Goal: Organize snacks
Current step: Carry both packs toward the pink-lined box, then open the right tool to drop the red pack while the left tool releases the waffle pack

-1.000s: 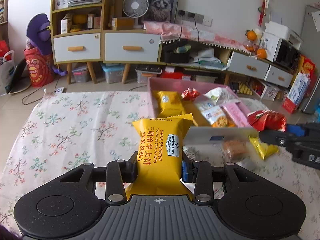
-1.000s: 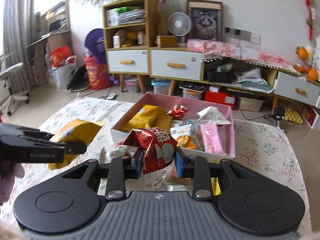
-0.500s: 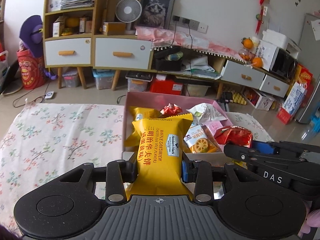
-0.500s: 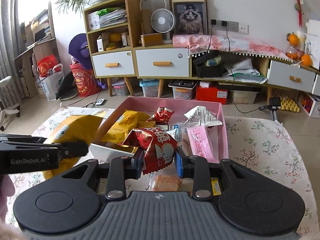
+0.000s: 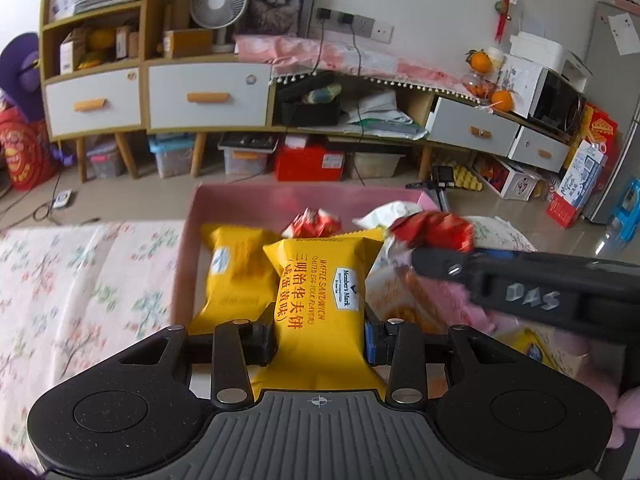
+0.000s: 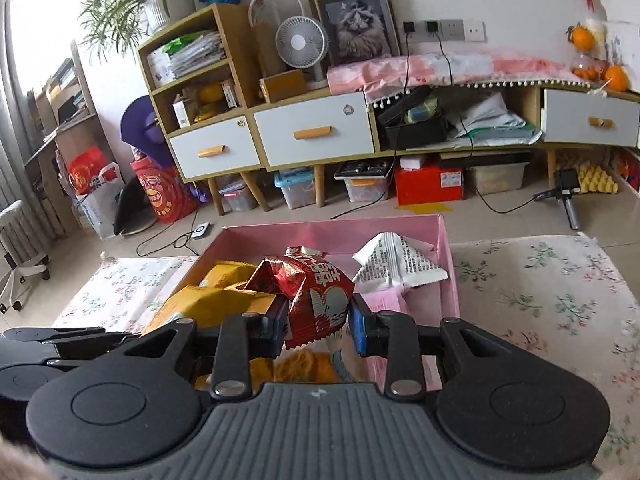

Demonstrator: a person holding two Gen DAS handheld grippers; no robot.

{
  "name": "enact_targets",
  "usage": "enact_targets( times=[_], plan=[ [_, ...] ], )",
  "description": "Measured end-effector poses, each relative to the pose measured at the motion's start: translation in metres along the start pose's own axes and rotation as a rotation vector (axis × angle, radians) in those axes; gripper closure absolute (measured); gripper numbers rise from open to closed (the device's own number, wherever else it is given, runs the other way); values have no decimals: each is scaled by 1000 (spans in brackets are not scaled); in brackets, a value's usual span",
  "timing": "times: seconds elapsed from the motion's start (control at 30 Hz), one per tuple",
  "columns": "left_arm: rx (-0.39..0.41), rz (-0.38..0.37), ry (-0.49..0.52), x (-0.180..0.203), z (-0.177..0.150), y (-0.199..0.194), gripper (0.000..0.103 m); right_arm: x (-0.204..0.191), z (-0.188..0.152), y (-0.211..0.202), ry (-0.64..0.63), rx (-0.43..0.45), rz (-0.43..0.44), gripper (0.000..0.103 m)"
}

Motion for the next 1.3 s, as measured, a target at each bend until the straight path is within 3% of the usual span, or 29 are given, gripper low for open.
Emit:
enact_targets(
  times=[0.17,0.5,0.7,0.77,0.97,1.3],
  plan=[
    [-25,59,21,-6,2,22,67,2,8,19,-9,-21,-33,74],
    [0,132,42,-18,20,36,66,6,17,30,20,-21,-64,72],
    [22,107,-8,-20,20,36,52,15,19,27,61,-8,-74,51],
    [21,101,7,-15,18,33,38,19,18,23,65,-11,-87,51],
    [13,94,0,-5,13,18,26,25,18,7,57,-12,-109,43],
    [10,90,-18,4,5,-28,14,15,17,-25,34,-1,-124,26]
  ],
)
Point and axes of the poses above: each gripper's, at about its wrist camera, not at the fingertips, and y roughly the way its jaws point, x to its right, z to its top, the point moved 5 cm from there along y, roughly the way its jaws point, and after that the axes turned 12 degrees about y, right-handed, at the moved point
